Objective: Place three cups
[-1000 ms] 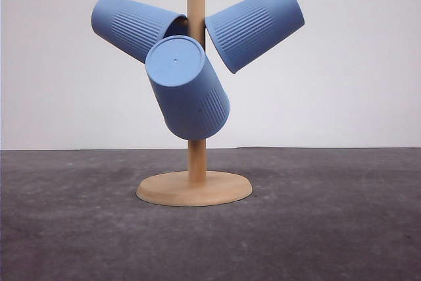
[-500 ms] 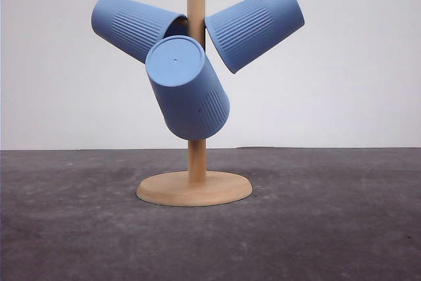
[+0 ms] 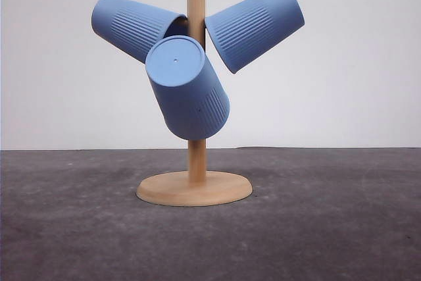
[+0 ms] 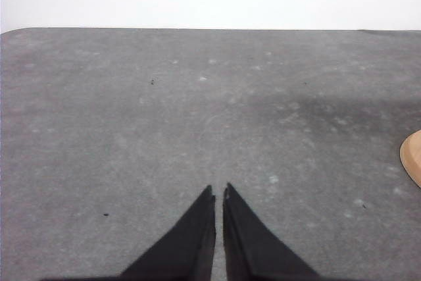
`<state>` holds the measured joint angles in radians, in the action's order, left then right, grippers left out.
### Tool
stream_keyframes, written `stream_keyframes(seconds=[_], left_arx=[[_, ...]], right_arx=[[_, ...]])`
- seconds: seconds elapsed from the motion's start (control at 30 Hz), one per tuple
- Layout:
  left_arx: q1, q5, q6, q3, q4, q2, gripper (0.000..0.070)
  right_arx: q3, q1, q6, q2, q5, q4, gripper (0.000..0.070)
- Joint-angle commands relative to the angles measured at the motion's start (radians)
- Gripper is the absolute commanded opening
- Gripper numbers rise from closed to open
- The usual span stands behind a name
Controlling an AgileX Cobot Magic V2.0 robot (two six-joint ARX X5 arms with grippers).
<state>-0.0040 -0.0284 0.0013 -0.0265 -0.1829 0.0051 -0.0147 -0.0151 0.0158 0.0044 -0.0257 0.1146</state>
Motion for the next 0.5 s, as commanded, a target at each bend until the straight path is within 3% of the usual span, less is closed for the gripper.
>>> stream_keyframes(seconds=[0.0,0.47], left_arx=[[0.001,-0.007,0.009,0.013,-0.005,-0.002,0.0000],[0.001,-0.007,0.009,0.013,-0.005,-0.002,0.0000]], right_arx=[[0.002,-0.001,0.010,-0.001,0.000,-0.013,0.0015],[0.002,-0.001,0.010,-0.001,0.000,-0.013,0.0015]])
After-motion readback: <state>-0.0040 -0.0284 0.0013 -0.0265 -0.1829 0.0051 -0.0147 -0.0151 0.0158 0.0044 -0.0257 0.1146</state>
